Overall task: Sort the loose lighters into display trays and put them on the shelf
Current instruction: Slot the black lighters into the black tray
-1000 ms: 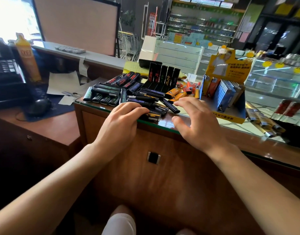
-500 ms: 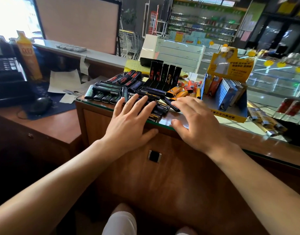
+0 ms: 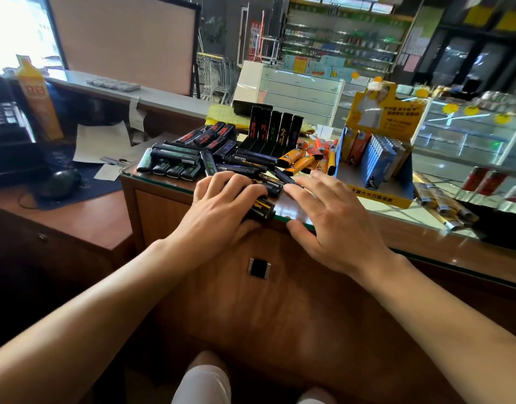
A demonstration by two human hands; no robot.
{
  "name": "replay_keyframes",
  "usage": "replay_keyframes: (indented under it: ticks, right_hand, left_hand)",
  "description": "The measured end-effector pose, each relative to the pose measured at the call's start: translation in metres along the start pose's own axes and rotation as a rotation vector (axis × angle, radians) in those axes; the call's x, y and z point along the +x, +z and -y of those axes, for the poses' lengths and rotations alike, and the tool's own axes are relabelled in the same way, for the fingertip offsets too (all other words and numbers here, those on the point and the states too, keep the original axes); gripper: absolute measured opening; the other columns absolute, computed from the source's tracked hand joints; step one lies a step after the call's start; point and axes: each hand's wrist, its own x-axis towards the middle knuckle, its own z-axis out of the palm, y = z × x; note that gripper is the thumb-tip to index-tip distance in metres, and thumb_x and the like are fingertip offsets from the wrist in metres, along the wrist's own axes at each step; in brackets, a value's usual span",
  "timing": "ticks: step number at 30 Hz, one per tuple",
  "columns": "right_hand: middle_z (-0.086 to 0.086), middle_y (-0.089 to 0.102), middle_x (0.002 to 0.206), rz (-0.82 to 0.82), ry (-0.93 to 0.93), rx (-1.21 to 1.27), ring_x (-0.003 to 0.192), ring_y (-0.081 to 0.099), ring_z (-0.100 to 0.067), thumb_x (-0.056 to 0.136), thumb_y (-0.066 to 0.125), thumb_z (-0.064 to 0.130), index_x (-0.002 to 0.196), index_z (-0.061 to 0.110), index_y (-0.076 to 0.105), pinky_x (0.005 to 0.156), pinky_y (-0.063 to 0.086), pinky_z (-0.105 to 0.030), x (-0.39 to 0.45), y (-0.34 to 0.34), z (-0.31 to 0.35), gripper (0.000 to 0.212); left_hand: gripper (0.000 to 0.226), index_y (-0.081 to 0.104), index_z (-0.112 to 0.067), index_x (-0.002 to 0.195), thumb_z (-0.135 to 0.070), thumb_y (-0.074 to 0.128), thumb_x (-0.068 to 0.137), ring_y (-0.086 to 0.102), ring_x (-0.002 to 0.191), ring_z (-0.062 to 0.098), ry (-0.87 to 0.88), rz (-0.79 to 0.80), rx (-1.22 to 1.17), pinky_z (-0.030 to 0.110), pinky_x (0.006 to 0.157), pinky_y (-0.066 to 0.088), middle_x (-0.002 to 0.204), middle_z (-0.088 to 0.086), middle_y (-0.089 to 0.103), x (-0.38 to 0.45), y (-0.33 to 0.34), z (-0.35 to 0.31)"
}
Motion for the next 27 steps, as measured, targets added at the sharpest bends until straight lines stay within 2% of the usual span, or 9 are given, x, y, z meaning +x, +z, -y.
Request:
replay_keyframes:
  ticks: [4, 8, 14, 17, 20, 22, 23, 25, 27]
  right_hand:
    - [-0.004, 0.048, 0.146, -0.007, 0.002, 0.014, 0.140, 0.035, -0.025, 0.092, 0.035, 0.051, 0.144, 0.020, 0.047, 0.115, 0.030, -0.047, -0.001, 0.000, 0.000, 0.061]
    - [-0.003, 0.049, 0.144, -0.039, 0.002, 0.023, 0.138, 0.036, -0.024, 0.093, 0.038, 0.049, 0.142, 0.019, 0.049, 0.114, 0.029, -0.040, 0.000, 0.002, 0.000, 0.059]
    - [-0.004, 0.052, 0.141, -0.064, 0.011, 0.065, 0.133, 0.041, -0.024, 0.093, 0.039, 0.047, 0.138, 0.018, 0.053, 0.111, 0.035, -0.041, 0.002, 0.002, 0.000, 0.055]
    - [-0.002, 0.054, 0.138, -0.102, 0.020, 0.128, 0.130, 0.043, -0.023, 0.092, 0.042, 0.045, 0.134, 0.019, 0.054, 0.109, 0.038, -0.040, 0.002, 0.001, -0.001, 0.051]
    - [0.001, 0.057, 0.132, -0.140, 0.062, 0.243, 0.125, 0.044, -0.018, 0.091, 0.042, 0.045, 0.131, 0.019, 0.055, 0.104, 0.037, -0.032, 0.004, -0.001, -0.001, 0.050]
    - [0.004, 0.059, 0.126, -0.183, 0.105, 0.357, 0.119, 0.047, -0.013, 0.091, 0.044, 0.045, 0.129, 0.020, 0.057, 0.097, 0.036, -0.024, 0.007, -0.004, -0.001, 0.047]
    - [0.007, 0.060, 0.122, -0.210, 0.135, 0.434, 0.113, 0.050, -0.010, 0.092, 0.046, 0.043, 0.127, 0.021, 0.058, 0.093, 0.038, -0.021, 0.009, -0.007, 0.000, 0.043]
    - [0.012, 0.063, 0.108, -0.275, 0.202, 0.627, 0.093, 0.058, -0.003, 0.093, 0.054, 0.036, 0.124, 0.024, 0.060, 0.078, 0.046, -0.015, 0.014, -0.014, 0.002, 0.034]
    - [0.017, 0.063, 0.094, -0.337, 0.272, 0.807, 0.077, 0.062, -0.007, 0.094, 0.058, 0.027, 0.120, 0.025, 0.061, 0.066, 0.051, -0.018, 0.018, -0.021, 0.004, 0.026]
  left_hand:
    - [0.031, 0.058, -0.024, 0.117, -0.028, 0.050, 0.087, 0.044, 0.112, 0.021, 0.041, -0.075, -0.088, 0.038, 0.094, 0.032, 0.111, -0.006, 0.054, 0.002, -0.003, 0.000]
    - [0.030, 0.055, -0.026, 0.115, -0.020, 0.054, 0.086, 0.043, 0.107, 0.020, 0.071, -0.055, -0.085, 0.032, 0.086, 0.026, 0.108, -0.008, 0.051, 0.004, -0.004, 0.003]
    - [0.032, 0.049, -0.020, 0.121, -0.024, 0.047, 0.090, 0.052, 0.093, 0.030, 0.049, -0.097, -0.213, 0.045, 0.081, 0.046, 0.105, 0.005, 0.059, 0.020, -0.008, -0.003]
    - [0.036, 0.054, -0.012, 0.122, -0.022, 0.050, 0.089, 0.054, 0.095, 0.030, 0.034, -0.129, -0.273, 0.039, 0.084, 0.045, 0.108, 0.007, 0.061, 0.027, -0.006, -0.010]
    - [0.035, 0.057, -0.008, 0.121, -0.021, 0.060, 0.088, 0.057, 0.097, 0.015, -0.088, -0.164, -0.462, 0.023, 0.083, 0.043, 0.106, -0.005, 0.063, 0.034, -0.008, -0.024]
    - [0.030, 0.060, -0.009, 0.113, -0.023, 0.061, 0.087, 0.055, 0.080, -0.002, -0.195, -0.199, -0.588, 0.010, 0.072, 0.040, 0.088, -0.020, 0.060, 0.040, -0.011, -0.033]
    - [0.025, 0.062, -0.011, 0.107, -0.025, 0.062, 0.086, 0.055, 0.074, -0.003, -0.249, -0.200, -0.632, 0.010, 0.067, 0.040, 0.079, -0.020, 0.059, 0.044, -0.013, -0.037]
    - [0.016, 0.063, -0.014, 0.093, -0.028, 0.064, 0.086, 0.058, 0.068, 0.003, -0.352, -0.161, -0.715, 0.022, 0.064, 0.046, 0.072, -0.010, 0.063, 0.051, -0.015, -0.041]
    - [0.011, 0.065, -0.018, 0.080, -0.023, 0.069, 0.089, 0.060, 0.061, 0.009, -0.421, -0.118, -0.823, 0.028, 0.060, 0.048, 0.066, -0.003, 0.066, 0.057, -0.017, -0.043]
